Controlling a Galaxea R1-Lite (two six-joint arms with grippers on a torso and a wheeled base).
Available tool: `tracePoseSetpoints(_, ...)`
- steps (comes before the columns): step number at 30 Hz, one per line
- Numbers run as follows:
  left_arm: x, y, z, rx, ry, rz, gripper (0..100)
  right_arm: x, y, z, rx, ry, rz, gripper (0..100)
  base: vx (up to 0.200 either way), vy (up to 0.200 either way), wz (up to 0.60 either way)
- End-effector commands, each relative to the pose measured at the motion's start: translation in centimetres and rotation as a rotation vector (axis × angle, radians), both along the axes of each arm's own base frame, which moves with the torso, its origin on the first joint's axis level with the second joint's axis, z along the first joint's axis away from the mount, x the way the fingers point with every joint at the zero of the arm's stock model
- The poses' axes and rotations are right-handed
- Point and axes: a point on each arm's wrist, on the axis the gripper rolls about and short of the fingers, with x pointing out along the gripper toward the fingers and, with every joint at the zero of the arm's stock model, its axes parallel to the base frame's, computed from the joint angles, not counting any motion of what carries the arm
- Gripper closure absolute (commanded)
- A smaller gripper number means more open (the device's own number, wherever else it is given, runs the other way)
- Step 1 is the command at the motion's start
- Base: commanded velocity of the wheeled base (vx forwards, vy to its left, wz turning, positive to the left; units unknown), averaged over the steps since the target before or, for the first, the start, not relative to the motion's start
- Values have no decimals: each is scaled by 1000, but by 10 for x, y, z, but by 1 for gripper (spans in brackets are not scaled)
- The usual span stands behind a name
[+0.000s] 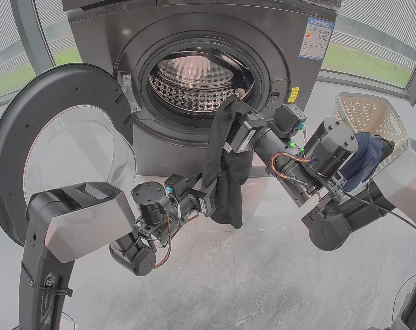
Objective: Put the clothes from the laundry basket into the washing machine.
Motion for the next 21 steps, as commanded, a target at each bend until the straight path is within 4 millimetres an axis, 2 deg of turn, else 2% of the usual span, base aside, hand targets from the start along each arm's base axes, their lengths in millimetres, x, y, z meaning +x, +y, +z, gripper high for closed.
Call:
tracePoseSetpoints(1,5,3,4,-13,-17,15,100,0,-4,-1,3,8,-9,100,0,0,0)
tracePoseSetpoints(5,4,9,20,-28,-45,29,100,-1,-10,-2,0,15,-19,100,0,0,0)
tracePoseSetpoints(7,0,17,35,-33,-64,38,100,-1,-19,0,0,13,-37,100,0,0,0)
tracePoseSetpoints(9,-9,29,59,-49,-96,49,100,-2,-28,-1,-9,22,-50,100,0,0,0)
tracePoseSetpoints(13,-39,60,102,-75,-143,69,100,-8,-48,-3,-25,33,-73,100,0,0,0)
tracePoseSetpoints(14,-41,63,105,-75,-145,73,100,-9,-49,-4,-28,36,-73,100,0,0,0)
tracePoseSetpoints(16,-62,82,124,-79,-168,70,100,-15,-57,-11,-54,45,-51,100,0,0,0)
tracePoseSetpoints(21,-97,105,153,-126,-215,72,100,-26,-68,-22,-92,87,-33,100,0,0,0)
